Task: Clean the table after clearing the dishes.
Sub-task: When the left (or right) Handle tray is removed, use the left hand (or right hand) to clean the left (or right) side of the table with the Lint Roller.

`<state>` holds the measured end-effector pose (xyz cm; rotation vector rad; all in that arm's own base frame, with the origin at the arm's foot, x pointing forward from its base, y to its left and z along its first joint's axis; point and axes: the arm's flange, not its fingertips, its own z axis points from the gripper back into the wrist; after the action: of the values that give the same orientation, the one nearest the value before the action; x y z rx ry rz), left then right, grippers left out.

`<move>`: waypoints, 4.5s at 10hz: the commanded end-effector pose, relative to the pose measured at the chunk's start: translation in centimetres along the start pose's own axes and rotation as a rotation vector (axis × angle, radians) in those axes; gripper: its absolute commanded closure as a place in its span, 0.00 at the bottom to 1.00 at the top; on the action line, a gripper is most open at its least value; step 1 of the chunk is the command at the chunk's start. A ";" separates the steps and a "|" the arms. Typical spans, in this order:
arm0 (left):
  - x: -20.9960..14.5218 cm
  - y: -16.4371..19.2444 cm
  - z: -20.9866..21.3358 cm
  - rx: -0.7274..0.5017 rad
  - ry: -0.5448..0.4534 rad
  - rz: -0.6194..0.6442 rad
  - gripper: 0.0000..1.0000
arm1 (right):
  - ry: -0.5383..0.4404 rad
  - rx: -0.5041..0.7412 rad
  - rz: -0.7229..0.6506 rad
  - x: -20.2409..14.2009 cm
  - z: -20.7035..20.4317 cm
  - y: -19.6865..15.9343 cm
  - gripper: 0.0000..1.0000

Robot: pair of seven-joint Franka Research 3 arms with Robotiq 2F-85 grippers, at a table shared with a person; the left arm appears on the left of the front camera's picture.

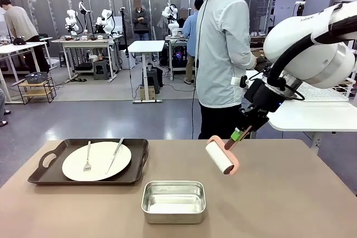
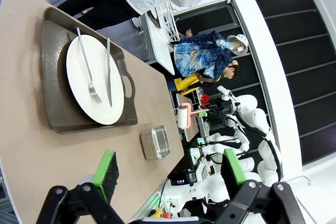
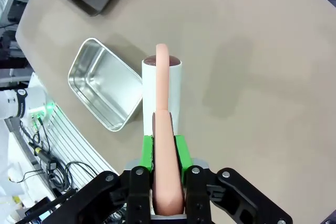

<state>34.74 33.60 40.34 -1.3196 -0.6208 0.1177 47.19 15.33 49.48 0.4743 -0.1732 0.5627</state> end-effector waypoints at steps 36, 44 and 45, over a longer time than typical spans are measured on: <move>0.0 -0.2 0.3 -0.007 -0.001 -0.005 0.00 | 0.105 -0.570 -0.597 -6.0 -1.4 -24.3 0.79; 0.0 -0.2 0.3 -0.007 -0.001 -0.005 0.00 | -0.016 -0.640 -0.464 -6.8 9.8 -16.2 0.79; 0.0 -0.2 0.3 -0.007 -0.001 -0.005 0.00 | -0.016 -0.640 -0.464 -6.8 9.8 -16.2 0.79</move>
<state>34.73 33.62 40.34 -1.3195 -0.6210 0.1181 49.26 -4.77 51.08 -0.1122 -0.2413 0.0337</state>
